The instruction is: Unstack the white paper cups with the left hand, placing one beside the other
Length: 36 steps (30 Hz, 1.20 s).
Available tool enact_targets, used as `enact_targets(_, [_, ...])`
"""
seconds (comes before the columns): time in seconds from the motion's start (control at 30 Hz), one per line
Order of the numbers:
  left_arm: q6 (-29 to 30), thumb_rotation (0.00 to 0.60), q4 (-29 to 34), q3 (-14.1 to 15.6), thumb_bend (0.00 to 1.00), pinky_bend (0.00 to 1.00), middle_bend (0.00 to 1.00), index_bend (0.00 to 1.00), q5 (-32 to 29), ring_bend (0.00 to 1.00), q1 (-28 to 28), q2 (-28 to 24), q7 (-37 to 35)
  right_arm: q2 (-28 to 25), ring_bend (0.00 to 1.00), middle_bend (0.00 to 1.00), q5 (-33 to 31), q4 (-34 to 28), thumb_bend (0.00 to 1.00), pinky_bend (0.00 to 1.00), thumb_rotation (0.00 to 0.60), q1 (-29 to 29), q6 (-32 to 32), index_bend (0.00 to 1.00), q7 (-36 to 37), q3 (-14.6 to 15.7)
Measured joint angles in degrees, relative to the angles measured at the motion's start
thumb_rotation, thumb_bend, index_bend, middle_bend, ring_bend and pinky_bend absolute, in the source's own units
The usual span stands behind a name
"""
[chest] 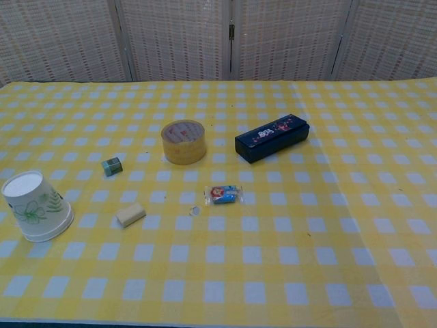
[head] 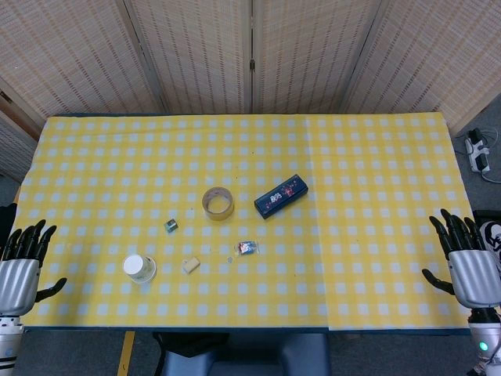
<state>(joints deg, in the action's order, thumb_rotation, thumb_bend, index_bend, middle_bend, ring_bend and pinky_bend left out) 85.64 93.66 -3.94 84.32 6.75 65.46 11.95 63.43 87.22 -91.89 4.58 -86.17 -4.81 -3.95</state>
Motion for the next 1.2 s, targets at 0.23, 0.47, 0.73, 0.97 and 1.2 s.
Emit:
enact_targets(0.23, [0.09, 0.6, -1.42, -0.07, 0.2, 0.0, 0.0, 0.0, 0.26, 0.01, 0.14, 0.87, -0.19, -0.21, 0.05, 0.0, 0.7, -0.42, 0.2, 0.0, 0.6, 0.19, -0.03, 0.0, 0.42, 0.03])
enact_targets(0.47, [-1.32, 0.6, -1.69, 0.25, 0.2, 0.0, 0.0, 0.02, 1.9, 0.02, 1.35, 0.22, -1.12, -1.11, 0.07, 0.0, 0.67, -1.53, 0.2, 0.0, 0.6, 0.24, -0.14, 0.0, -0.07, -0.15])
enact_targets(0.73, [-6.96, 0.6, -0.58, 1.12, 0.21, 0.0, 0.03, 0.12, 5.36, 0.04, 5.22, -2.3, -5.08, -2.6, 0.07, 0.0, 0.64, -3.07, 0.2, 0.0, 0.6, 0.29, -0.86, 0.0, -1.1, -0.79])
enact_targets(0.97, [-14.57, 0.6, 0.65, 2.4, 0.21, 0.0, 0.05, 0.17, 8.71, 0.05, 10.43, -4.77, -9.18, -3.78, 0.07, 0.0, 0.53, -4.13, 0.2, 0.0, 0.6, 0.17, -1.36, 0.0, -1.24, -1.16])
enact_targets(1.2, [-22.5, 0.6, 2.02, 3.24, 0.25, 0.0, 0.06, 0.2, 9.16, 0.06, 15.18, -6.1, -10.65, -3.54, 0.07, 0.0, 0.7, -3.59, 0.2, 0.0, 0.6, 0.34, -0.62, 0.0, 0.28, -0.8])
